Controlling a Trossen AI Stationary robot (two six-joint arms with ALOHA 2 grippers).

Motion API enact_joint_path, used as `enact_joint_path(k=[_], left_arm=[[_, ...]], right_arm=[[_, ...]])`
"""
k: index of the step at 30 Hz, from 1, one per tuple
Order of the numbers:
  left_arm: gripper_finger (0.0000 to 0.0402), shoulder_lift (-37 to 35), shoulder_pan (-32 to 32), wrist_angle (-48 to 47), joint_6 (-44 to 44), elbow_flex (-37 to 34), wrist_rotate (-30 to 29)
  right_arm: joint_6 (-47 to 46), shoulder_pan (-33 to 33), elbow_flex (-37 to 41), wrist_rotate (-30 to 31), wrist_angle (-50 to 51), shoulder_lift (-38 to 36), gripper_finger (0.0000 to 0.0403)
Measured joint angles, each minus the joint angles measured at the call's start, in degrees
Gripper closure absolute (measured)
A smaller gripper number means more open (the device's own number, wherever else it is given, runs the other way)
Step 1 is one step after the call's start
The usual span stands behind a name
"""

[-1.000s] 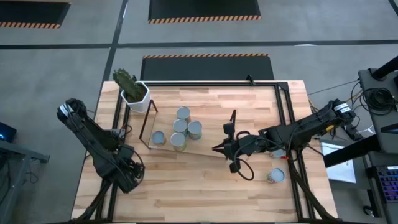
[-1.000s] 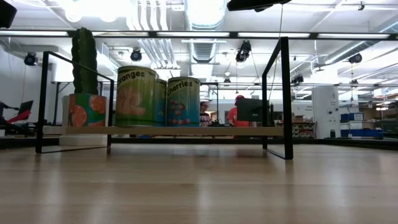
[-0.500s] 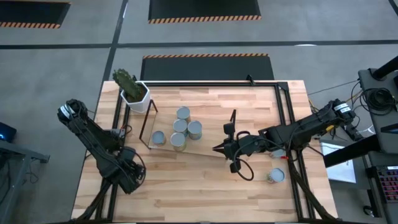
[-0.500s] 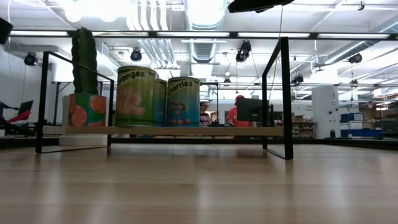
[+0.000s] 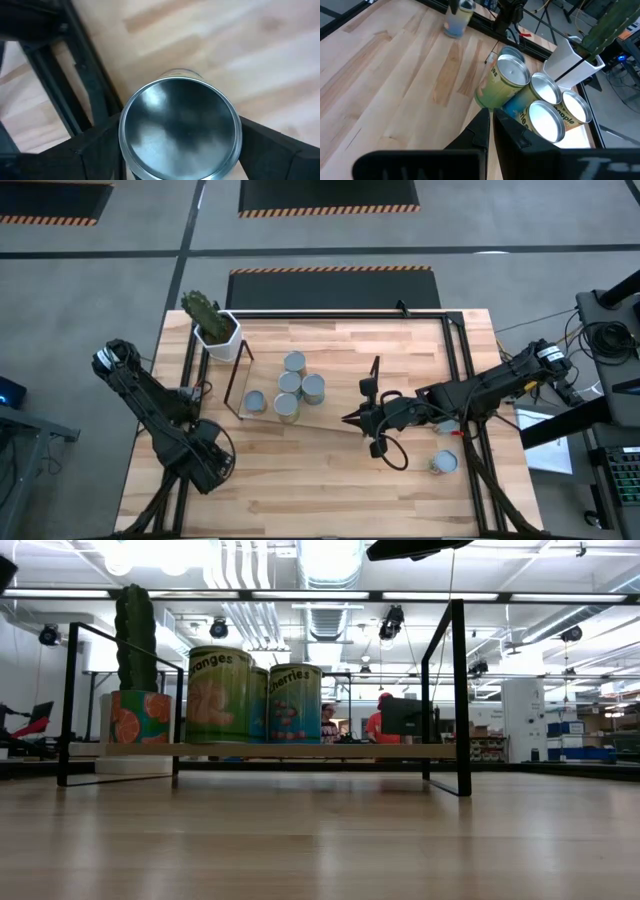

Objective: Pick and place cans onto a shelf
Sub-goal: Put the canned peaches on the shelf

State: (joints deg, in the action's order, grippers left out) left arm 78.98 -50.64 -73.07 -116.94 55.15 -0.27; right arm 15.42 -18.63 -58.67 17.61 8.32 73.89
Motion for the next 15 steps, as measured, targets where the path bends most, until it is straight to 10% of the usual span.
enact_joint_path(k=[15], left_arm=[[0.0089, 12.4, 5.5, 4.0, 39.3, 35.0, -12.7]], right_arm=[[-0.3, 0.0, 0.0, 0.5, 3.7, -1.7, 0.0390]])
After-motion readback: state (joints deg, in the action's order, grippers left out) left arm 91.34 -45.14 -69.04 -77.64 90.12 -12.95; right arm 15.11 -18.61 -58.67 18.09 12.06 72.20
